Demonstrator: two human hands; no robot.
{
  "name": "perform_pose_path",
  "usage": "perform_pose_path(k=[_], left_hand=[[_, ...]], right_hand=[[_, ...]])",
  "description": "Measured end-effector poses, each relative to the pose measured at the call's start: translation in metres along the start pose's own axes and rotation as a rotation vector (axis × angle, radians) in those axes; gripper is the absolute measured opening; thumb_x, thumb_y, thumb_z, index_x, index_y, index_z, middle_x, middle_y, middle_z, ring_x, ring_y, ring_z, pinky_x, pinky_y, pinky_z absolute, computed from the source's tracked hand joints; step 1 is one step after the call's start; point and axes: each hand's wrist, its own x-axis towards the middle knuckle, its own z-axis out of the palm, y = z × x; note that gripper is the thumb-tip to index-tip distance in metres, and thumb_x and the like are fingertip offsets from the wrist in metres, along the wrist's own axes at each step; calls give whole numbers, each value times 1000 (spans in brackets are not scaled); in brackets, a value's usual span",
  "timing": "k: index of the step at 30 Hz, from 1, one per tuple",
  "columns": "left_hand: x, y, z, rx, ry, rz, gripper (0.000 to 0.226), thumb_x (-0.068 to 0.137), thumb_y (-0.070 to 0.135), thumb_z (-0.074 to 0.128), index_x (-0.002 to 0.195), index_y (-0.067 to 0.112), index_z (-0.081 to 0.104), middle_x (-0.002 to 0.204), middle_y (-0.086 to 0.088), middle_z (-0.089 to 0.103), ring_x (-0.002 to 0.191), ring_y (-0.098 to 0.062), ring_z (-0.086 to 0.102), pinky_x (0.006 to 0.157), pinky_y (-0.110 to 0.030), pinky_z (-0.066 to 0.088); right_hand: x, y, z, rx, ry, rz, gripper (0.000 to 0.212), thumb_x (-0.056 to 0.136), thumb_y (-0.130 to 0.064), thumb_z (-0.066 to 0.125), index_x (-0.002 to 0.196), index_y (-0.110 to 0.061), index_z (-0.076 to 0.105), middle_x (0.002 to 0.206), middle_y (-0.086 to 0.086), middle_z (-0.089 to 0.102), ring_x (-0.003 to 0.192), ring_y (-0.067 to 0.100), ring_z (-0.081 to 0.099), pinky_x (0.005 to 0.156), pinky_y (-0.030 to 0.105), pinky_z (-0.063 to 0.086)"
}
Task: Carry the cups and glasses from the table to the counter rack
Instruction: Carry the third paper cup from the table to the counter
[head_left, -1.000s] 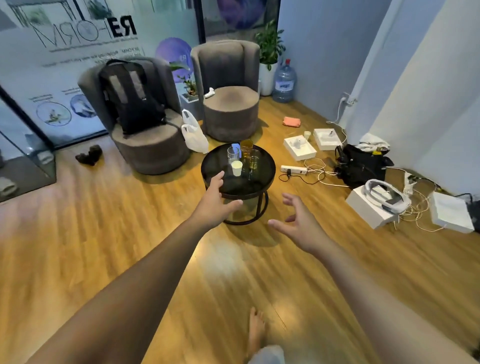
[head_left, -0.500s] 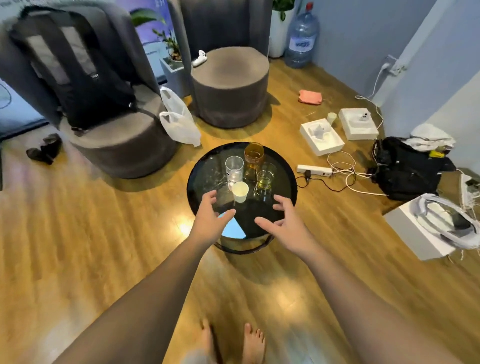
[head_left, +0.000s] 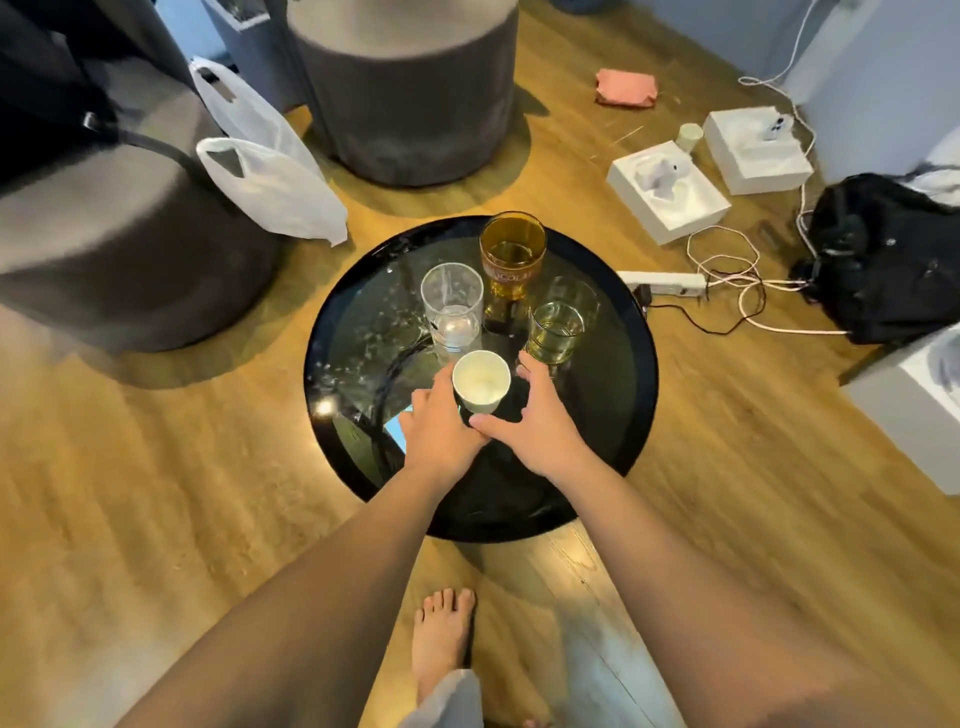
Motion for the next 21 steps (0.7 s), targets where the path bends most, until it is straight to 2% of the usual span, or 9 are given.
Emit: perform_pose_path(k=[2, 4, 7, 9, 12, 14, 17, 19, 21], left_hand=[[9, 7, -3, -23, -7, 21, 66, 84, 27, 72, 143, 29, 43, 132, 0, 58, 131, -25, 41, 100, -37, 25], [7, 19, -18, -180, -28, 47, 59, 84, 24, 76, 137, 30, 50, 126, 5, 62, 125, -20, 52, 102, -35, 38], [-11, 56, -56, -334, -68, 148, 62, 80, 30, 85, 130, 40, 49, 122, 21, 62, 115, 0, 58, 93, -20, 47], [-25, 99, -88, -364, -101, 225, 60, 77, 31, 85, 127, 38, 52, 123, 18, 64, 115, -2, 60, 94, -25, 51], [-42, 181, -134, -380, -111, 346, 62, 70, 32, 82, 127, 34, 56, 122, 14, 64, 113, 2, 59, 91, -24, 51], [-57, 246, -162, -374, -110, 417, 62, 68, 37, 82, 122, 47, 52, 121, 20, 61, 113, 11, 55, 86, -14, 45], [-87, 338, -193, -342, -140, 544, 62, 72, 44, 83, 118, 60, 45, 120, 25, 57, 115, 12, 52, 87, -10, 44], [-113, 396, -211, -315, -144, 649, 66, 75, 37, 86, 130, 43, 50, 127, 17, 59, 118, 1, 55, 93, -18, 48], [-140, 446, -222, -309, -164, 746, 69, 77, 33, 87, 136, 34, 51, 128, 18, 58, 114, 6, 54, 92, -12, 45]], right_hand=[[6, -6, 7, 21, 35, -24, 87, 80, -35, 84, 151, -31, 33, 144, -9, 47, 132, 19, 48, 98, 25, 46], [1, -20, 2, 55, 83, -33, 72, 82, -34, 83, 142, -32, 43, 127, -18, 51, 122, 13, 54, 84, 13, 43], [-24, -59, -30, 73, 123, -90, 65, 80, -41, 83, 135, -37, 46, 116, -29, 49, 115, 8, 56, 84, 12, 45], [-48, -100, -65, 69, 167, -129, 64, 79, -45, 83, 131, -39, 47, 121, -24, 52, 116, 5, 54, 87, 14, 46], [-87, -167, -128, 66, 260, -191, 64, 76, -48, 84, 126, -38, 46, 127, -17, 56, 118, 6, 54, 95, 29, 51], [-118, -215, -177, 88, 336, -226, 65, 73, -52, 83, 124, -38, 45, 127, -14, 58, 116, 8, 57, 95, 34, 53], [-170, -274, -245, 65, 479, -281, 70, 67, -67, 73, 124, -39, 43, 126, -15, 57, 110, 0, 55, 81, 18, 48], [-209, -304, -287, 56, 577, -312, 68, 71, -68, 72, 125, -39, 42, 124, -19, 54, 108, -6, 53, 75, 11, 41], [-246, -326, -322, 71, 668, -333, 63, 76, -64, 73, 125, -38, 42, 120, -24, 53, 108, -11, 51, 78, 11, 41]])
